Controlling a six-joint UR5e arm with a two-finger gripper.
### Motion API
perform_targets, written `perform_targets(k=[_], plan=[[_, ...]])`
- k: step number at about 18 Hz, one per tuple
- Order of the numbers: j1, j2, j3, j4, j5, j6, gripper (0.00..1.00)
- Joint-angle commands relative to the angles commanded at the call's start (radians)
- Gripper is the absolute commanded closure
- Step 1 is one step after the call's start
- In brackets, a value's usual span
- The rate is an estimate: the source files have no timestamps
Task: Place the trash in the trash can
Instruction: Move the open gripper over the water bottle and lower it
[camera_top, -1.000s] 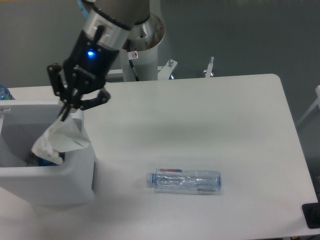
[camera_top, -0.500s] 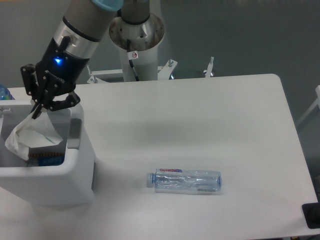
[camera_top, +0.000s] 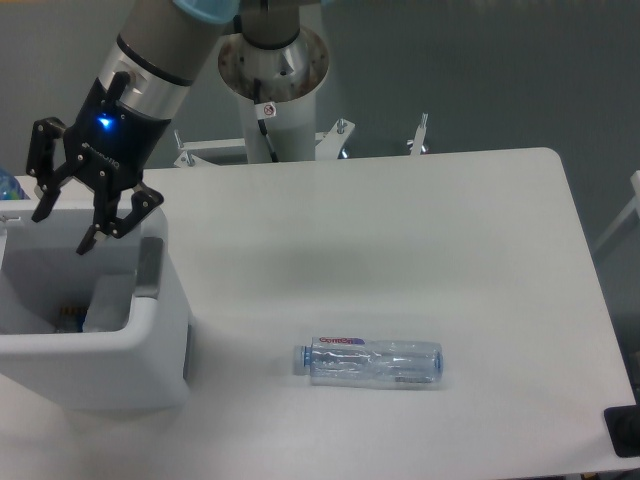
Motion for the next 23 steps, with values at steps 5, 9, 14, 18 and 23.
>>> perform_targets(k=[5,9,14,18,23], plan=[[0.058,-0.058,0.074,0.003,0.143,-0.042,0.0],[0.13,-0.063,0.074,0.049,0.176,-0.04,0.0],[0.182,-0.086,0.075,0.081,0.258,-0.007,0.0],[0.215,-0.123,0.063,0.075,0.259,0.257,0.0],[0.244,-0.204,0.055,0.069,0.276,0.584,0.0]])
